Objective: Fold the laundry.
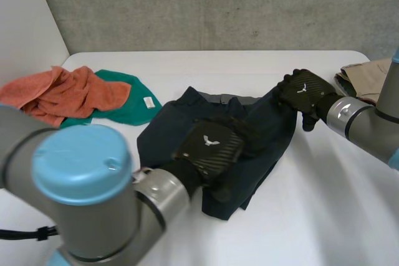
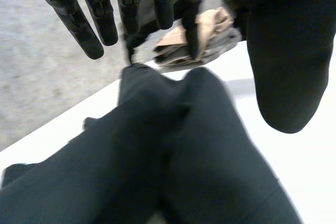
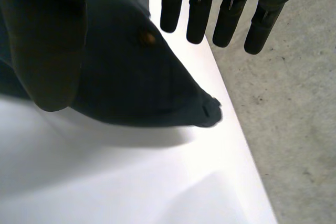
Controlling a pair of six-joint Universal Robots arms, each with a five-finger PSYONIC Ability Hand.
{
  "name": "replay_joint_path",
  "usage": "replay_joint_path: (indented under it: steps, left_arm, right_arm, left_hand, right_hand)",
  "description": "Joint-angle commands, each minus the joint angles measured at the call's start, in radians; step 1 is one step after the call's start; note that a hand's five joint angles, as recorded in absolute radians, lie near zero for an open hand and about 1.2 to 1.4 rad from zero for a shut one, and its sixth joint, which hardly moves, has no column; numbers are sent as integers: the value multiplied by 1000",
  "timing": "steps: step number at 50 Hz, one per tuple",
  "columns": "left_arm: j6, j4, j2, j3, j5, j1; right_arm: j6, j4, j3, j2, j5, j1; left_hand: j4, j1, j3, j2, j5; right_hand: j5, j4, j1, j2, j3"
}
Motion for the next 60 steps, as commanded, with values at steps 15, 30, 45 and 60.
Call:
replay_joint_path:
  steps: [15, 30, 45, 60]
  left_arm:
    - [65, -146, -397, 416, -232, -132]
    - [184, -77, -230, 385, -370, -42]
    - [99, -118, 327, 414, -196, 162]
    - [-13, -137, 62, 700, -177, 360]
  right_arm:
    - [-27, -121, -260, 349, -72, -14]
    - [183, -126, -111, 109, -6, -11]
    - [602, -44, -165, -411, 14, -35]
    - [645, -106, -294, -137, 161, 132]
  left_hand:
    - [446, 450, 457, 449, 446]
    - [1125, 1129, 1135, 1127, 1125]
    - [1125, 1129, 1135, 1127, 1125]
    - [1125, 1129, 1135, 1127, 1125]
  right_hand:
    - [418, 400, 386, 385, 388]
    - [1039, 1021, 1008, 1006, 1009]
    - [1039, 1021, 1008, 1006, 1009]
    - [1039, 1021, 1008, 1006, 1009]
